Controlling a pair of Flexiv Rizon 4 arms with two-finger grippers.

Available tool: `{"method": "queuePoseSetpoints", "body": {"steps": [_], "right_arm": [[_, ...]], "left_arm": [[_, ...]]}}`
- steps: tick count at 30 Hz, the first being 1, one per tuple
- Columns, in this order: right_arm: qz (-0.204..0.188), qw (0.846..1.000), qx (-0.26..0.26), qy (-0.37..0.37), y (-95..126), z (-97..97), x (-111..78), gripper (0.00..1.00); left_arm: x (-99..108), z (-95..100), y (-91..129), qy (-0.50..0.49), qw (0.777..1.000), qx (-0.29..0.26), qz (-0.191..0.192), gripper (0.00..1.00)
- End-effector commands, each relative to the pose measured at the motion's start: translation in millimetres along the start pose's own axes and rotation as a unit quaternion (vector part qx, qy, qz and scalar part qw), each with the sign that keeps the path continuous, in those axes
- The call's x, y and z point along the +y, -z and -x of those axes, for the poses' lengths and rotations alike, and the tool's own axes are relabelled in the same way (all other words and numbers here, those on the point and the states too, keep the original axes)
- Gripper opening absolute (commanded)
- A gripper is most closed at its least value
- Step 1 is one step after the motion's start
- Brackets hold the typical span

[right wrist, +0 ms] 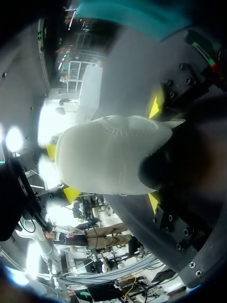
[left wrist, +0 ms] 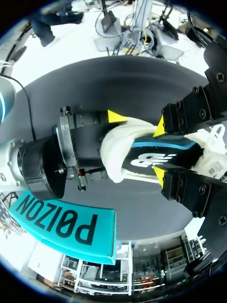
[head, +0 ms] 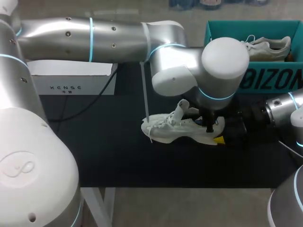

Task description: Take the shoe out of the shoebox, open the shoe tongue, remove and reinsert the insole, then place the shoe into the shoebox

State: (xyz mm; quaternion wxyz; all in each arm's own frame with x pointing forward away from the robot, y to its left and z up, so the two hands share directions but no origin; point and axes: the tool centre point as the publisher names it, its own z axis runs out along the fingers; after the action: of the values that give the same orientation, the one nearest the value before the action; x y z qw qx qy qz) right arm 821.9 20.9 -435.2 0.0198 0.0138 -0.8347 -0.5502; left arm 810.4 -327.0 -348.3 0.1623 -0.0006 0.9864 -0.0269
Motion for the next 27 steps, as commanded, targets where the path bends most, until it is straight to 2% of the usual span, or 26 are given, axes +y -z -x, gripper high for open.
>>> {"method": "queuePoseSetpoints", "body": {"steps": [1, 9, 11, 13, 22, 27], "right_arm": [[-0.002, 1.000, 0.000, -0.001, -3, 1.1, -4.3, 0.00], [-0.002, 1.000, 0.000, -0.001, -3, 1.1, -4.3, 0.00], [-0.002, 1.000, 0.000, -0.001, -3, 1.1, -4.3, 0.00], [-0.002, 1.000, 0.000, -0.001, -3, 1.1, -4.3, 0.00], [-0.002, 1.000, 0.000, -0.001, -3, 1.1, -4.3, 0.00], [-0.002, 1.000, 0.000, -0.001, -3, 1.1, -4.3, 0.00]], "left_arm": [[-4, 1.9, -5, 0.002, 1.000, -0.004, 0.006, 0.30], [-3, 4.2, -11, 0.005, 1.000, -0.008, 0.015, 0.24], [-4, 4.8, -12, 0.008, 1.000, -0.007, 0.015, 0.16], [-3, 5.6, -11, 0.011, 1.000, -0.009, 0.015, 0.00], [1, 4.8, -1, 0.015, 1.000, -0.013, 0.006, 0.00], [5, 3.9, 19, 0.022, 0.999, -0.016, -0.016, 0.00]]}}
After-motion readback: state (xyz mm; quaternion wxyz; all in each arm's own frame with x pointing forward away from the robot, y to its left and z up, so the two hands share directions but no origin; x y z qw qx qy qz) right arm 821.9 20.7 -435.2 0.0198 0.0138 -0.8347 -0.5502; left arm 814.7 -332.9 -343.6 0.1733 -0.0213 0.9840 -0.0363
